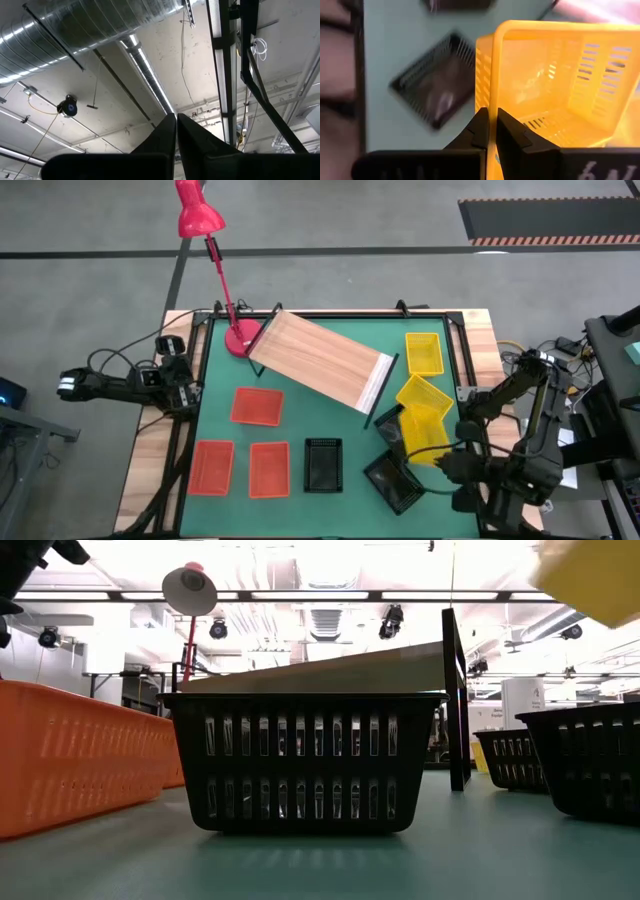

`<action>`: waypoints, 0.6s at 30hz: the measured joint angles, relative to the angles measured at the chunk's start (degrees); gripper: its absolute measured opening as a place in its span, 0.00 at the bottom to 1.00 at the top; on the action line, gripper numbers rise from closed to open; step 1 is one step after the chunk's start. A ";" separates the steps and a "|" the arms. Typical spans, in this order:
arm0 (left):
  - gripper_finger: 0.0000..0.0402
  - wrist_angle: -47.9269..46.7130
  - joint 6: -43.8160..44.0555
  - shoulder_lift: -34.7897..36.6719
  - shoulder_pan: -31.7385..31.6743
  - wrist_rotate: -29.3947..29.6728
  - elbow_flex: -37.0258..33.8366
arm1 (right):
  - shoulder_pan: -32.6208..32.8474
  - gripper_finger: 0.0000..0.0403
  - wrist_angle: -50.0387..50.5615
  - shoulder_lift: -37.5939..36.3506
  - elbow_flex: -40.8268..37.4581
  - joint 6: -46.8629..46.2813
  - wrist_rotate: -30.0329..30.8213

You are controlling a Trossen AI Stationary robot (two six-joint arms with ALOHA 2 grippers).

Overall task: Stack baskets on shelf by color
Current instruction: Put the bottom yellow bin on the shelf

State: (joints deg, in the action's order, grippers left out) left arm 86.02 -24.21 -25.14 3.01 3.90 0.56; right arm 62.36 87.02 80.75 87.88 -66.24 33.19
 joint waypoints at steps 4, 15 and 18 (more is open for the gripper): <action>0.00 -0.03 0.00 -0.37 0.01 0.00 0.00 | -3.18 0.03 0.28 0.00 0.41 6.00 7.32; 0.00 0.02 0.00 -0.70 0.00 0.00 0.00 | -21.38 0.02 0.07 0.00 4.44 21.36 11.75; 0.00 -0.02 0.00 -0.70 0.01 0.00 0.00 | -26.55 0.02 -0.68 0.00 6.20 26.19 11.51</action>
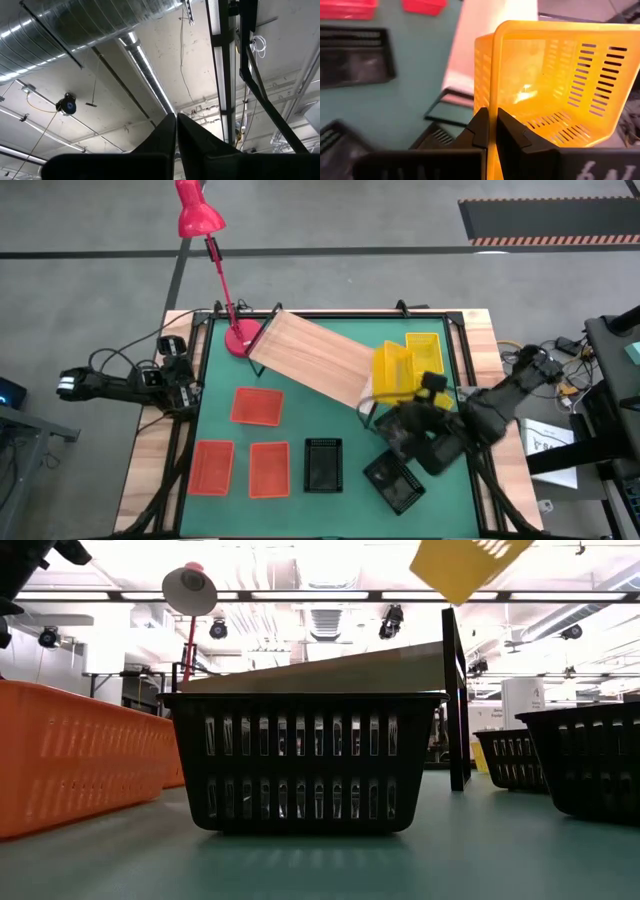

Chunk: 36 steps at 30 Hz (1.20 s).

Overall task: Stack baskets on shelf by color
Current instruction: Put the bottom yellow bin on the shelf

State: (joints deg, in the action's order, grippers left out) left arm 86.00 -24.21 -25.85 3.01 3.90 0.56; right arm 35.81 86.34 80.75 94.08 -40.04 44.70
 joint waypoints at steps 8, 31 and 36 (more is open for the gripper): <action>0.00 -0.01 0.00 -0.66 0.01 0.00 0.00 | -11.31 0.02 -11.48 0.00 3.23 18.02 -2.24; 0.00 0.03 0.00 -0.73 0.00 0.00 0.00 | -26.95 0.02 -29.83 7.93 2.76 38.24 -19.67; 0.00 0.03 0.00 -0.74 0.00 0.00 0.00 | -27.72 0.02 -29.52 11.38 2.78 40.94 -19.68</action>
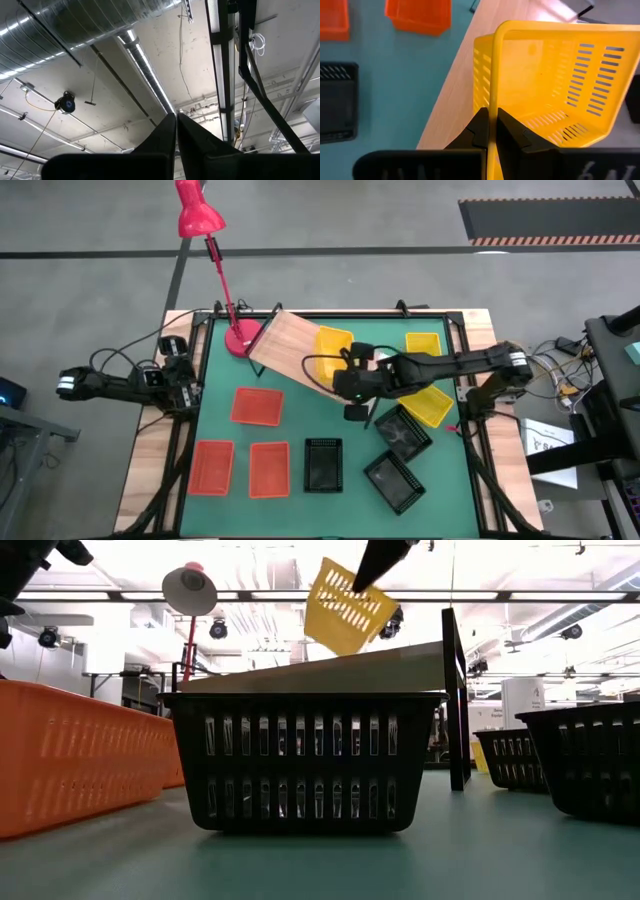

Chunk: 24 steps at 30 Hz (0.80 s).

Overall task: Stack baskets on shelf by color
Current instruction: Put the bottom yellow bin on the shelf

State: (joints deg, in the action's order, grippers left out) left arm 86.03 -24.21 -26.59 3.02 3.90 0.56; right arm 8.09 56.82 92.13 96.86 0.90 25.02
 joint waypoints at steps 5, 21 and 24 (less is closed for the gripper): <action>0.00 -0.01 0.00 0.00 -0.01 -0.02 0.00 | -0.05 0.02 0.01 2.98 0.74 2.53 -0.03; 0.00 -0.01 0.00 -0.02 -0.01 0.00 0.00 | -1.19 0.08 -0.18 5.50 1.37 4.26 0.03; 0.00 -0.01 0.00 -0.02 0.00 -0.01 0.00 | -1.58 0.12 -0.22 5.50 1.37 4.27 0.06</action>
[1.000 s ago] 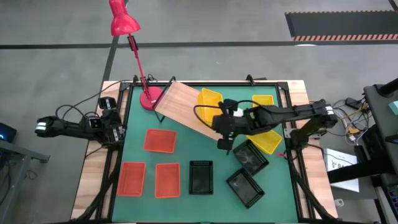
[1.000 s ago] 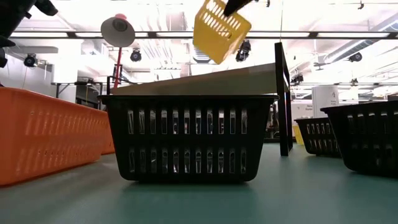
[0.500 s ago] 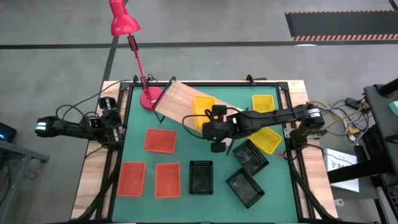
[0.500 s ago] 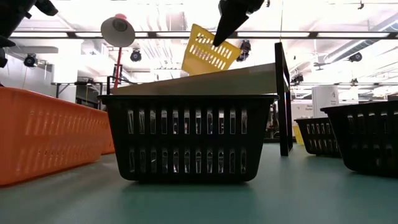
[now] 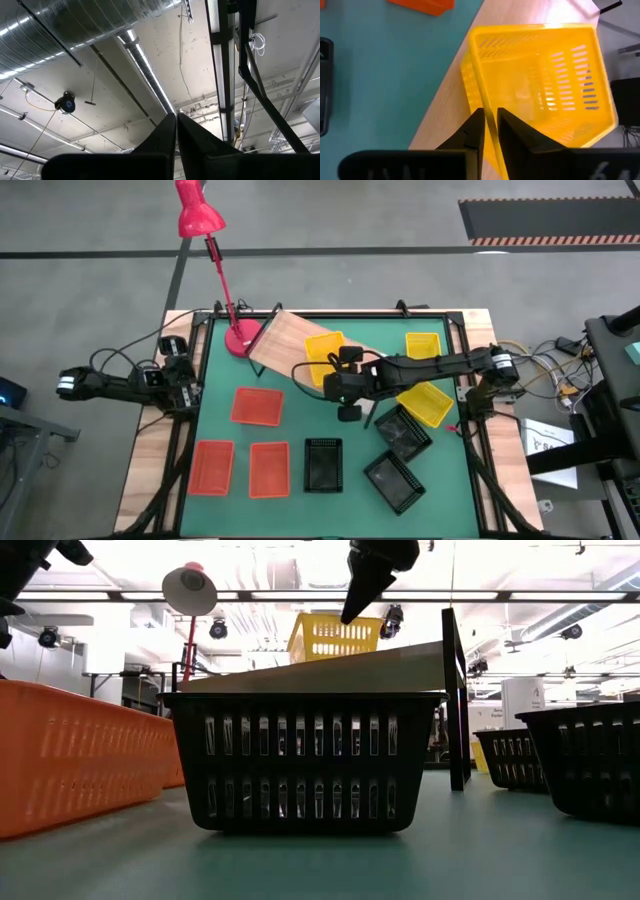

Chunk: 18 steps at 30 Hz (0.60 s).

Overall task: Stack baskets on shelf by color
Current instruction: Put the bottom yellow bin on the shelf

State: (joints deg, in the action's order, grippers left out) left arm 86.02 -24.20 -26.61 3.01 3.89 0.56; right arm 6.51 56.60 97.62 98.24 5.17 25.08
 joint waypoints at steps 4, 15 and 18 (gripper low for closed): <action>0.00 0.00 0.00 0.00 -0.01 0.01 0.00 | -0.47 0.17 -0.06 0.00 0.00 0.00 -0.02; 0.00 0.00 0.01 0.00 0.01 -0.01 0.00 | -0.40 0.24 0.01 -3.05 0.04 -0.70 -0.04; 0.00 0.00 0.00 0.00 0.01 -0.01 0.00 | -0.40 0.24 0.04 -4.41 0.04 -0.36 -0.04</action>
State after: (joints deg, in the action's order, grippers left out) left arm 86.02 -24.21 -26.61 3.02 3.88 0.56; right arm 6.11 56.64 93.22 98.28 4.81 25.04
